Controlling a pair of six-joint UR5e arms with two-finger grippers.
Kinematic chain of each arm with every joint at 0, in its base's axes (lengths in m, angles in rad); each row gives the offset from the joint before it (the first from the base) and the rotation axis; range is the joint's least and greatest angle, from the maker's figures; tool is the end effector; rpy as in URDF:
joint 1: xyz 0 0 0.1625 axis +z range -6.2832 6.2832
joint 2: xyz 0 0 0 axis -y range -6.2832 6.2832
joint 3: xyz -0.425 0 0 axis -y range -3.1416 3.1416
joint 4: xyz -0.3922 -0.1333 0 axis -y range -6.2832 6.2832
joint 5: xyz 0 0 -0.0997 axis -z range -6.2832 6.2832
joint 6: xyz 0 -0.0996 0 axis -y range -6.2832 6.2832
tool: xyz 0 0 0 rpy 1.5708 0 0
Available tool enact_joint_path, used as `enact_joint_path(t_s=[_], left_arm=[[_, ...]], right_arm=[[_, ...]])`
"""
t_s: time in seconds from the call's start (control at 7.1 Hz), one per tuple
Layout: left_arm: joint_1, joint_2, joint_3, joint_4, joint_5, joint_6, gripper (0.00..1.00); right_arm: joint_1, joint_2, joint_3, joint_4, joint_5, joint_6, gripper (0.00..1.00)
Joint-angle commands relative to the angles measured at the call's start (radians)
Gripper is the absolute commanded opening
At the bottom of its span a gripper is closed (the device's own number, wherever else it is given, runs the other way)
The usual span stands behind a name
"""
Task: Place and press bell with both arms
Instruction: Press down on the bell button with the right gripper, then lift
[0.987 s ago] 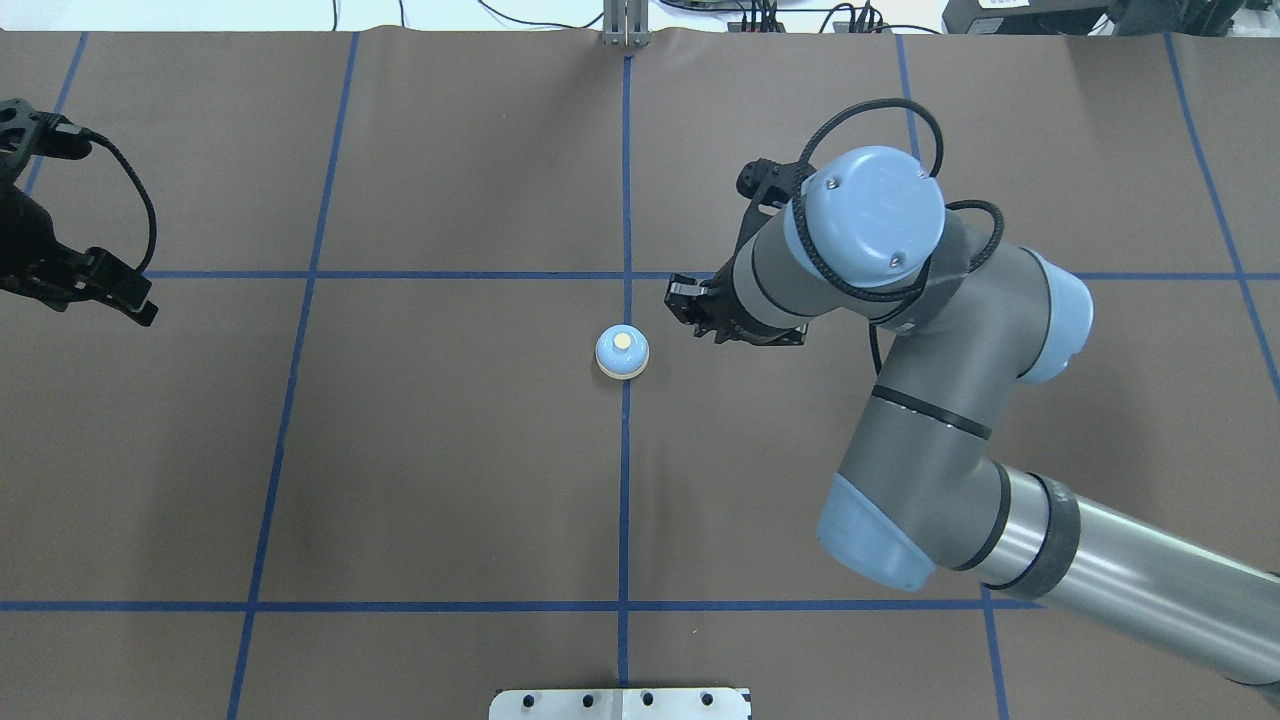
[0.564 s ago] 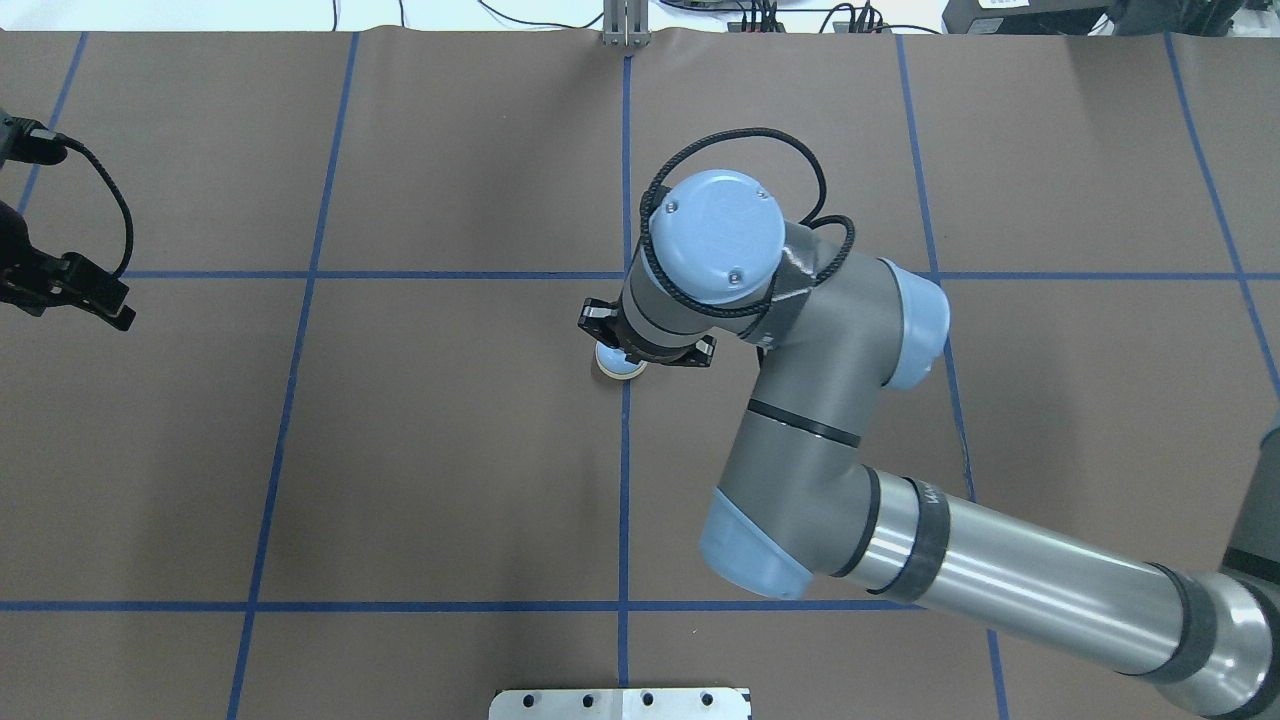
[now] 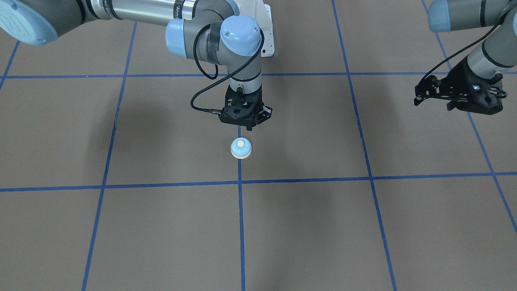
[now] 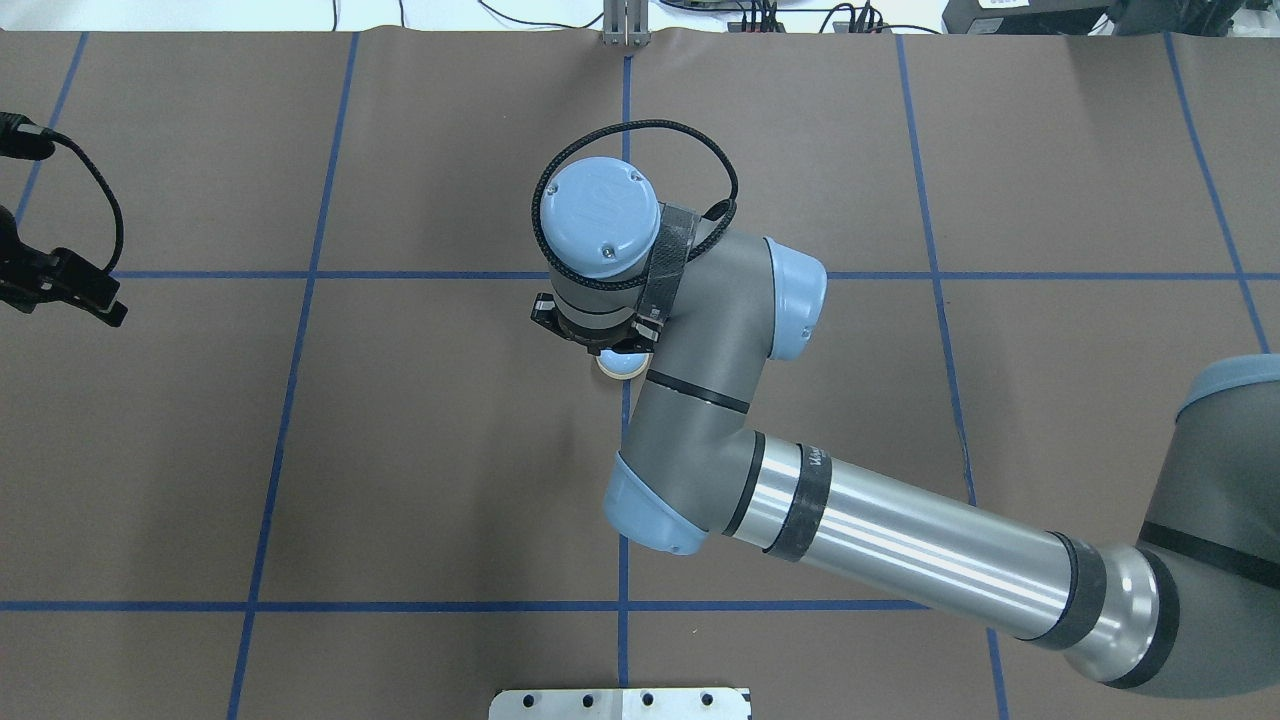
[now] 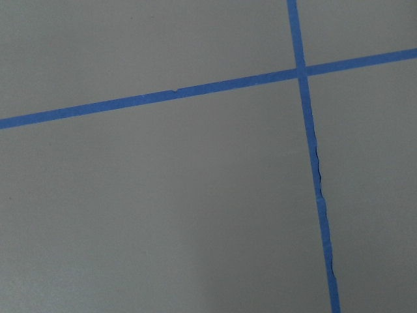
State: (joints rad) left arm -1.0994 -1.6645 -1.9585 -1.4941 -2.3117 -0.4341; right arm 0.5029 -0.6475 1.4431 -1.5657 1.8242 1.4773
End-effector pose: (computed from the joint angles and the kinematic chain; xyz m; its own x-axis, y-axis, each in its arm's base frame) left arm 0.1718 -0.4826 0.4323 0.6625 0.1744 -0.7285 -0.1530 0.9835 0.0963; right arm -0.6068 -0.4574 0.1343 0.6362 0.2468 0.7310 -0.2506 0.9622 -0.1068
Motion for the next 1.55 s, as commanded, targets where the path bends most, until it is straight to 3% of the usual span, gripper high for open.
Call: enact_joint_path(t_s=[0.0, 1.41], left_arm=[[-0.002, 0.0, -0.002, 0.0, 0.0, 0.0, 0.99], [-0.001, 0.0, -0.01, 0.0, 0.0, -0.014, 0.99]], right_arm=[[0.0, 0.005, -0.017, -0.002, 0.004, -0.021, 0.0], [0.009, 0.005, -0.115, 0.007, -0.008, -0.12, 0.0]])
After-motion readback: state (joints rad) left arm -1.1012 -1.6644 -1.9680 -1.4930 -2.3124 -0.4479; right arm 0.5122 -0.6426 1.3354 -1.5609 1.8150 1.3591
